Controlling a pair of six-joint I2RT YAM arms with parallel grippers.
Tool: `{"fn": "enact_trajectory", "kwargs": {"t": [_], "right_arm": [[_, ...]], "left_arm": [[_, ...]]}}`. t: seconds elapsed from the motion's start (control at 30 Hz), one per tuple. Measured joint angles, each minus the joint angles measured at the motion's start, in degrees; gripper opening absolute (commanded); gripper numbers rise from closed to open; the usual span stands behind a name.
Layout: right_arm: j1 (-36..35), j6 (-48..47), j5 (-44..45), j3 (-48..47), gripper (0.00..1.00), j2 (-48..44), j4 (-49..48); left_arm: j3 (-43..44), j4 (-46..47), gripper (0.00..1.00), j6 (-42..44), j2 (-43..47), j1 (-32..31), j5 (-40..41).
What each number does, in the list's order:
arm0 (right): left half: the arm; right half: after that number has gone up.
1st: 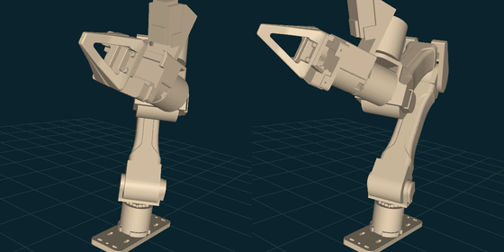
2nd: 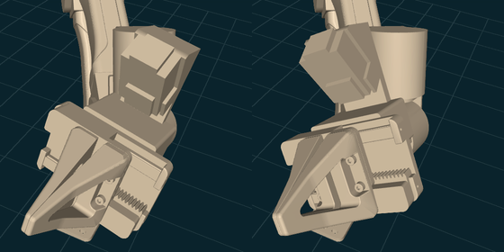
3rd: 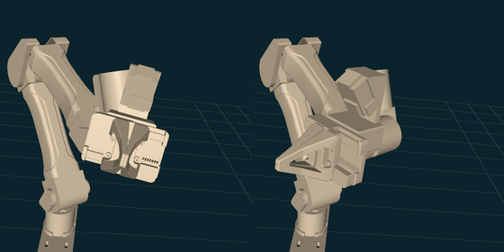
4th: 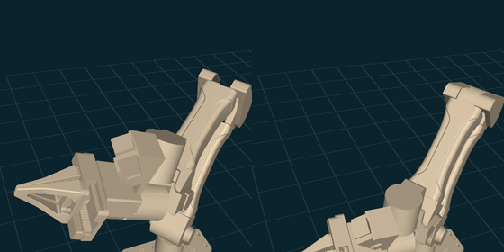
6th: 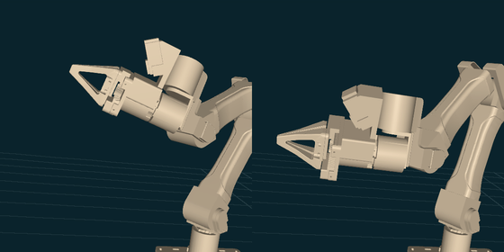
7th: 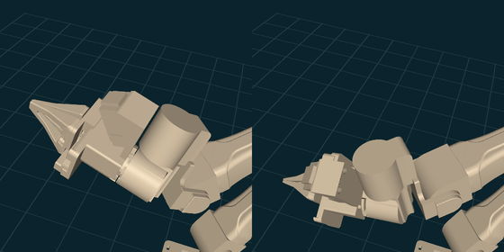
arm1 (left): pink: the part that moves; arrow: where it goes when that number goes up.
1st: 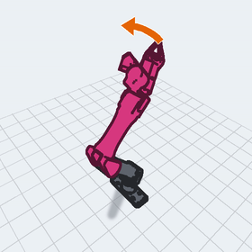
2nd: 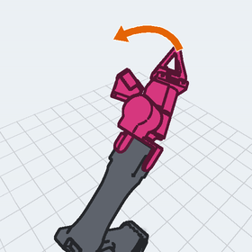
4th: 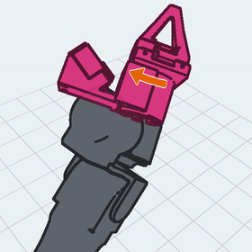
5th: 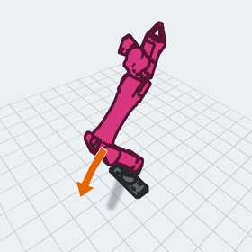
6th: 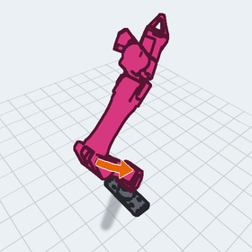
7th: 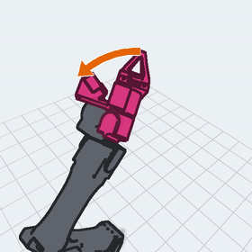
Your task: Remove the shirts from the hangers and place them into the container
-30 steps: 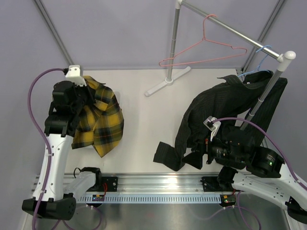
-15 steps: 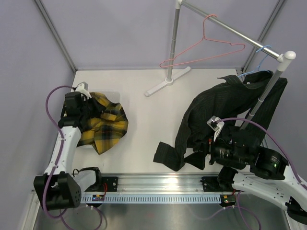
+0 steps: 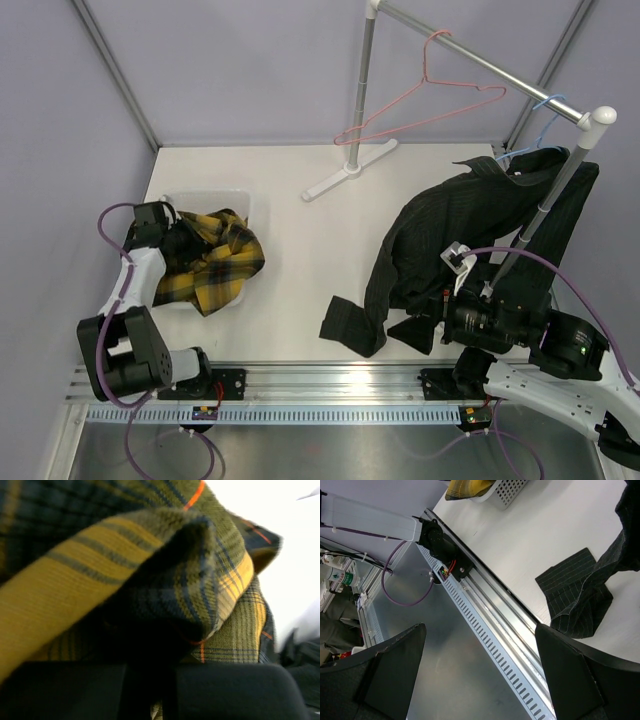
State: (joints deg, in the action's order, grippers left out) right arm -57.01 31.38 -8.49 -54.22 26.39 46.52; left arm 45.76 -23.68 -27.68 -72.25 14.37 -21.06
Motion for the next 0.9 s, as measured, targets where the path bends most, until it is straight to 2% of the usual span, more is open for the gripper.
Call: {"fn": "enact_trajectory", "kwargs": {"t": [0.17,0.27,0.37,0.47,0.5,0.53,0.63,0.67,0.9], "right_arm": [[0.00,0.24,0.02,-0.07,1.00,0.00,-0.37],[0.00,0.63,0.07,-0.52,0.99,0.00,-0.42],[0.00,1.07,0.42,-0.59,0.99,-0.59,-1.16],[0.00,1.44,1.05,-0.59,0.99,-1.66,-1.33],[0.00,1.49,1.42,-0.59,0.99,-1.97,-1.31],[0.00,1.51,1.64,-0.61,0.99,-2.16,-1.29],[0.00,1.49,1.92,-0.76,0.99,-2.21,-1.16],[0.00,1.49,1.99,-0.87,0.99,-2.23,-0.98],[0.00,1.46,2.23,-1.33,0.99,-1.95,0.00]], "left_arm": [[2.99,-3.19,0.07,1.07,-5.88,-2.67,4.02],[3.06,-3.54,0.18,0.85,-7.76,-3.08,4.90],[3.15,-3.61,0.23,0.17,-8.94,-3.28,5.14],[2.75,-3.08,0.39,-0.74,-8.24,-3.82,5.77],[2.23,-2.78,0.44,-1.33,-7.19,-4.13,6.67],[1.86,-2.82,0.64,-1.53,-6.01,-4.44,7.45],[1.31,-4.15,0.85,-2.40,0.31,-5.05,11.32],[1.31,-4.61,0.97,-2.58,3.02,-5.07,12.90],[3.52,-4.61,0.99,-1.73,25.20,-7.91,20.92]]}}
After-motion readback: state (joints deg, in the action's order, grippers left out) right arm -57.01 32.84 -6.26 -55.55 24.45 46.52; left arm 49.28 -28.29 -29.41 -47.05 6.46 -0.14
